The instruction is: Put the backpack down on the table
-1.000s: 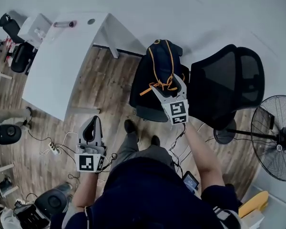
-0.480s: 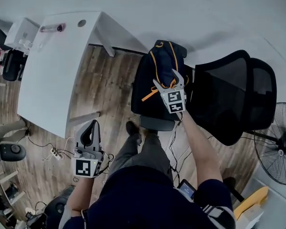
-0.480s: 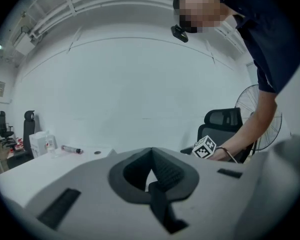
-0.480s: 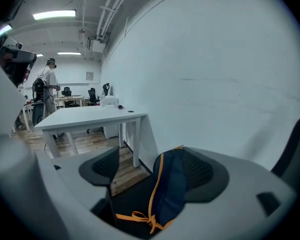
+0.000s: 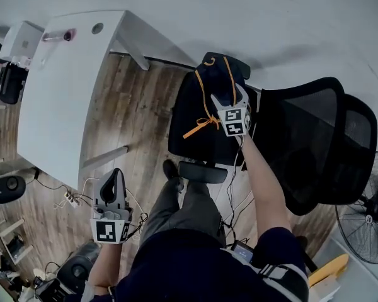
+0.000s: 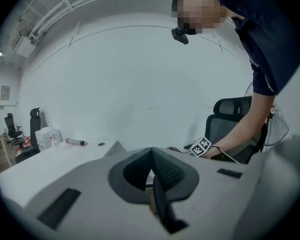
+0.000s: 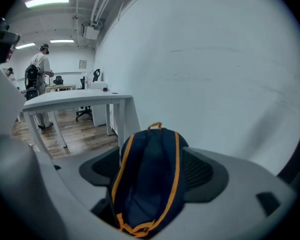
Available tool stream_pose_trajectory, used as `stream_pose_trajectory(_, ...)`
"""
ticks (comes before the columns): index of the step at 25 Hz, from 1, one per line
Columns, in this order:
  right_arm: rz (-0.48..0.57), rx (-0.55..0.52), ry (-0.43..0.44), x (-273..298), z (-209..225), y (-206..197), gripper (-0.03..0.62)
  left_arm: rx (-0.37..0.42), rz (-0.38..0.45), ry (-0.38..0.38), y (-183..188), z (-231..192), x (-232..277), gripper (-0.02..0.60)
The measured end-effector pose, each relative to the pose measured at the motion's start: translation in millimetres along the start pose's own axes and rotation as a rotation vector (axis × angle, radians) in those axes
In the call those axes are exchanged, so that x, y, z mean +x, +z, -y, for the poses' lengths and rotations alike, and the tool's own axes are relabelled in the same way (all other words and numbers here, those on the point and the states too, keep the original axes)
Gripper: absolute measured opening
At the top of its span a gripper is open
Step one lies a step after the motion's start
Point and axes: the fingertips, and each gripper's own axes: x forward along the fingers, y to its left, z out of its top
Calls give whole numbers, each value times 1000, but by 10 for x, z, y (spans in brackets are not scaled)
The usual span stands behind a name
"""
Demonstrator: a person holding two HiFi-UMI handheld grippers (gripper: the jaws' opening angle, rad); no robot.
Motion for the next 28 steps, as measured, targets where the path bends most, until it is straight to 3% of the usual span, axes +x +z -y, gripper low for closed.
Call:
stream_pose_trajectory(4,-57,-9,-39,205,272,-250,397,-2,10,-19,-16,46,127,5)
stream_pose_trajectory(9,-98,-16,-33,449,360,-500,380,14,-55,1,-197,0,224,5)
stream_pose_trajectory(28,-175,13,23,895,464,-837,257,-5,-133,37,-459,-46,343,5)
